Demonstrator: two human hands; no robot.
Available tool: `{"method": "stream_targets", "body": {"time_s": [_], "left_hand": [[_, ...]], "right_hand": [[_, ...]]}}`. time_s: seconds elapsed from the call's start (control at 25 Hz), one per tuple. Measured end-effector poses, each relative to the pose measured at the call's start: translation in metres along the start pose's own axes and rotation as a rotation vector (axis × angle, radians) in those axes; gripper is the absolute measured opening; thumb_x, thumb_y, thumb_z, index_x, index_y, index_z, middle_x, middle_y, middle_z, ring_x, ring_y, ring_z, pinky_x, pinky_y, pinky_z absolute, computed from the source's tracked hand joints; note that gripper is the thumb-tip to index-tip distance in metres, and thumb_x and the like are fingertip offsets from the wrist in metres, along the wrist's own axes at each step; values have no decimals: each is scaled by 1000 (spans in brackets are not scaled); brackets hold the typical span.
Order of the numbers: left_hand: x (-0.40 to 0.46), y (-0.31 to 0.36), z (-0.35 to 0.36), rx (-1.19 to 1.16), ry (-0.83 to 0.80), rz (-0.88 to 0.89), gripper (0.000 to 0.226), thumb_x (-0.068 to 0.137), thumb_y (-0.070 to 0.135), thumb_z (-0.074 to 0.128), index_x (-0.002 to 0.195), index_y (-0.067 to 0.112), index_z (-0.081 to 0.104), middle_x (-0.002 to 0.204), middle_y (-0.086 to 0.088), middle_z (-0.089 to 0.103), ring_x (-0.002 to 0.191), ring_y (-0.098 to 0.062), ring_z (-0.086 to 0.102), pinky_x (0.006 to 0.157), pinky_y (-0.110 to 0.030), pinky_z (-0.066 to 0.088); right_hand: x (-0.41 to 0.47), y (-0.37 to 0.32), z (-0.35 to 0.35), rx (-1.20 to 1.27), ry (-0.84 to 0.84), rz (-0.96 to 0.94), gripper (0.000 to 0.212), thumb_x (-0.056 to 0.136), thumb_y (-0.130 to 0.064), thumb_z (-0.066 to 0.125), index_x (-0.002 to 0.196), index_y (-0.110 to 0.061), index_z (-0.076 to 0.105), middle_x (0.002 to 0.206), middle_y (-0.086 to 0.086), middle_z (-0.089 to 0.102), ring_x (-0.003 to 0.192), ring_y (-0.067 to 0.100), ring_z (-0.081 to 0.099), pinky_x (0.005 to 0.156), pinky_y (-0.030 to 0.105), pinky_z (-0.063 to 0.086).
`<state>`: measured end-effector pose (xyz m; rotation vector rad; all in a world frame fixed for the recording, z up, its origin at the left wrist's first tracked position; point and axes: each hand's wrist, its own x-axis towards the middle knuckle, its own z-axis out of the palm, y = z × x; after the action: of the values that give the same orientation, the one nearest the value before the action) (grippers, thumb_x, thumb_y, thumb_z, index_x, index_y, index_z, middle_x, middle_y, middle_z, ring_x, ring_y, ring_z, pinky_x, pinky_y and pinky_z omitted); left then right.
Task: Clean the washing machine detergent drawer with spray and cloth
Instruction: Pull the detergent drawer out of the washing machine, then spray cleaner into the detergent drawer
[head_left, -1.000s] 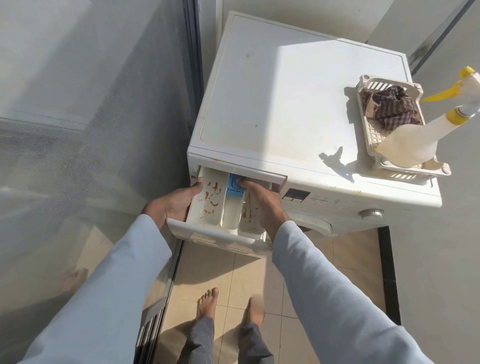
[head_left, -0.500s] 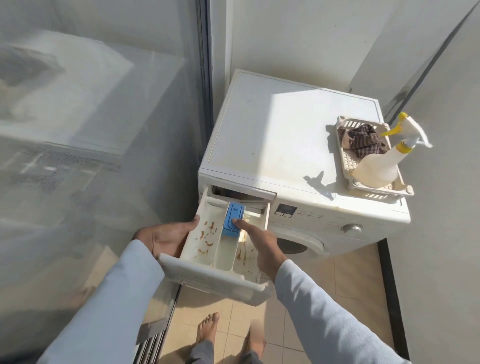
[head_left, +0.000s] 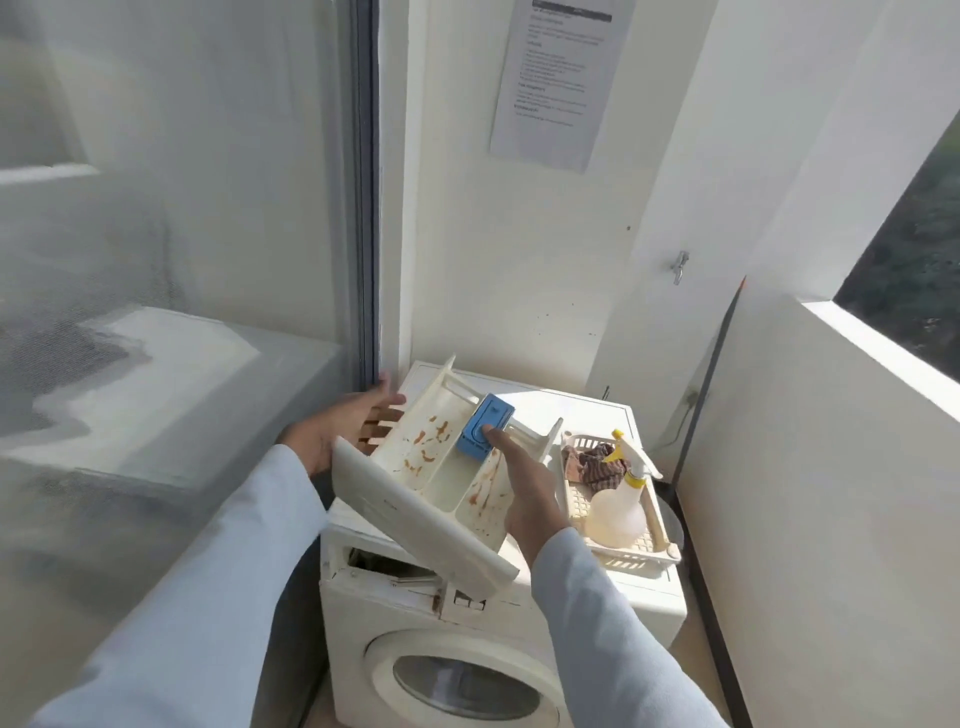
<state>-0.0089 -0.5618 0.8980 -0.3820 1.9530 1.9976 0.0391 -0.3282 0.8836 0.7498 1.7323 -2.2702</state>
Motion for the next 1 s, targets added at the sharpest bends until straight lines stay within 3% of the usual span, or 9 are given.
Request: {"method": "stream_targets", "body": {"time_s": [0.12, 0.24, 0.36, 0.44, 0.68, 0.76, 0.84, 0.92, 1.0], "left_hand": [[-1, 29, 46, -221, 413, 307, 55, 107, 51, 42, 120, 6, 71, 111, -10, 73, 101, -26, 65, 92, -39, 53], [-4, 23, 89, -310, 562, 388, 67, 97, 67, 47, 113, 5, 66, 98, -12, 59, 87, -24, 55, 84, -42, 51], [2, 9, 139, -267, 442, 315, 102, 72, 88, 58, 136, 9, 55, 133, -18, 57, 116, -33, 63, 92, -41, 53], [14, 6, 162, -270, 364, 259, 114, 59, 88, 71, 146, 17, 47, 141, -9, 48, 116, -28, 61, 90, -41, 57], [85, 11, 164, -516, 283, 149, 83, 87, 38, 80, 156, 34, 34, 140, -3, 57, 115, -26, 63, 83, -40, 55], [105, 14, 154, -589, 323, 129, 61, 88, 35, 77, 143, 24, 54, 130, -5, 66, 105, -27, 67, 77, -38, 55], [123, 17, 144, -581, 330, 146, 47, 86, 32, 77, 128, 15, 64, 118, -7, 71, 109, -34, 69, 83, -40, 57], [135, 22, 139, -559, 310, 155, 55, 85, 29, 79, 135, 15, 63, 120, -6, 72, 112, -34, 70, 94, -43, 57], [145, 24, 139, -555, 289, 154, 55, 82, 30, 81, 133, 18, 65, 122, -8, 74, 111, -34, 71, 99, -50, 56]], "right_hand": [[12, -40, -25, 123, 54, -52, 57, 68, -39, 92, 106, -8, 61, 98, 7, 66, 86, 27, 62, 75, 39, 50], [30, -65, -39, 209, 132, -70, 74, 66, -40, 93, 116, -13, 47, 111, 7, 55, 104, 31, 52, 89, 43, 46], [53, -81, -43, 289, 160, -82, 71, 70, -39, 91, 114, -14, 42, 105, 4, 51, 105, 27, 49, 93, 42, 44], [71, -85, -40, 337, 180, -85, 70, 70, -41, 90, 112, -15, 39, 109, 4, 51, 105, 26, 48, 89, 40, 43], [114, -82, -28, 94, 81, -88, 90, 58, -72, 85, 119, -12, 58, 120, 7, 69, 108, 27, 66, 92, 45, 56], [119, -78, -53, -193, 86, -269, 74, 65, -77, 77, 109, -17, 71, 102, 2, 79, 94, 21, 74, 86, 47, 62], [126, -72, -97, -379, 340, -673, 60, 75, -72, 73, 99, -17, 77, 89, -3, 79, 86, 14, 75, 83, 44, 63], [130, -59, -144, -442, 599, -927, 67, 75, -75, 69, 103, -15, 74, 98, -3, 75, 95, 16, 72, 88, 32, 58], [137, -42, -179, -467, 620, -886, 76, 70, -81, 68, 116, -21, 67, 115, -5, 67, 110, 20, 64, 97, 27, 50]]}}
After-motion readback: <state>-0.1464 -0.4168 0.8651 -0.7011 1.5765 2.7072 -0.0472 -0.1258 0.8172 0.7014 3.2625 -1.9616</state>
